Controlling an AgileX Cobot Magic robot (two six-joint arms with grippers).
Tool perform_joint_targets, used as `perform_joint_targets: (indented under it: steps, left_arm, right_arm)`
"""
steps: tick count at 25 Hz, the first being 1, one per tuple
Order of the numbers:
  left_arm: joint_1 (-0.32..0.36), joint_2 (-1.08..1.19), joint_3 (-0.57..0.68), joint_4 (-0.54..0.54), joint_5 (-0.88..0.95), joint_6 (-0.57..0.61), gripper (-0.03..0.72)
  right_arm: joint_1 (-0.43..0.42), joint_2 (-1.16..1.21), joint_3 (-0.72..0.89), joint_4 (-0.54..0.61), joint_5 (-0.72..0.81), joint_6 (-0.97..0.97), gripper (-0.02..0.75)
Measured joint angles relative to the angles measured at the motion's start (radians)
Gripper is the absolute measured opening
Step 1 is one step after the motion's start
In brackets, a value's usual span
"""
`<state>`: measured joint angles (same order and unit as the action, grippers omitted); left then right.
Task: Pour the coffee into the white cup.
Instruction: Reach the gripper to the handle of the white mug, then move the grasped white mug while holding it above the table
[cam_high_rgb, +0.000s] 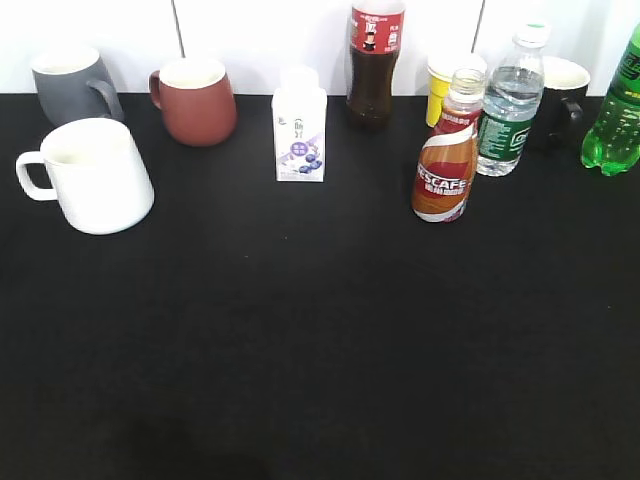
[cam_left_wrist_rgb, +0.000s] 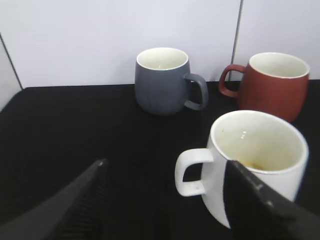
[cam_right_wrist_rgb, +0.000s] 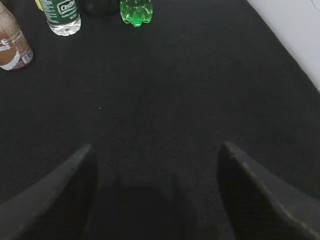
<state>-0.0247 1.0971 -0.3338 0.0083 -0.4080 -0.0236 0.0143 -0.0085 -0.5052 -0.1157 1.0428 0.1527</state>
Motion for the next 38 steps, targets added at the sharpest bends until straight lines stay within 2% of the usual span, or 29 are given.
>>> perform_joint_targets:
  steps: [4, 7, 10, 12, 17, 28, 30, 32, 33, 34, 35, 38]
  left_arm:
    - [0.000, 0.212, 0.000, 0.000, -0.156, 0.000, 0.529]
    - [0.000, 0.368, 0.000, 0.004, -0.294, 0.000, 0.485]
    - [0.000, 0.495, 0.000, 0.070, -0.510, 0.000, 0.475]
    - [0.000, 0.538, 0.000, 0.081, -0.591, 0.000, 0.475]
    - [0.001, 0.640, -0.009, 0.053, -0.658, 0.000, 0.474]
    - [0.004, 0.804, -0.196, 0.049, -0.651, 0.000, 0.468]
    - [0.005, 0.839, -0.241, 0.054, -0.650, 0.000, 0.435]
    - [0.005, 0.887, -0.291, 0.088, -0.662, 0.000, 0.364]
    - [0.005, 0.904, -0.316, 0.113, -0.668, 0.000, 0.288]
    - [0.005, 0.913, -0.329, 0.138, -0.678, 0.000, 0.134]
    - [0.005, 0.913, -0.330, 0.138, -0.680, 0.000, 0.056]
    - [0.005, 0.897, -0.304, 0.139, -0.692, -0.001, 0.052]
  right_arm:
    - [0.000, 0.000, 0.000, 0.000, 0.000, 0.000, 0.567]
    - [0.000, 0.000, 0.000, 0.000, 0.000, 0.000, 0.567]
    - [0.000, 0.000, 0.000, 0.000, 0.000, 0.000, 0.567]
    - [0.000, 0.000, 0.000, 0.000, 0.000, 0.000, 0.567]
    - [0.000, 0.000, 0.000, 0.000, 0.000, 0.000, 0.567]
    - [0.000, 0.000, 0.000, 0.000, 0.000, 0.000, 0.567]
    - [0.000, 0.000, 0.000, 0.001, 0.000, 0.000, 0.567]
    - [0.000, 0.000, 0.000, 0.002, 0.000, 0.000, 0.566]
    - [0.000, 0.000, 0.000, 0.002, 0.000, 0.000, 0.566]
    - [0.000, 0.000, 0.000, 0.002, 0.000, 0.000, 0.566]
    - [0.000, 0.000, 0.000, 0.002, 0.000, 0.000, 0.566]
    - [0.000, 0.000, 0.000, 0.003, 0.000, 0.000, 0.567]
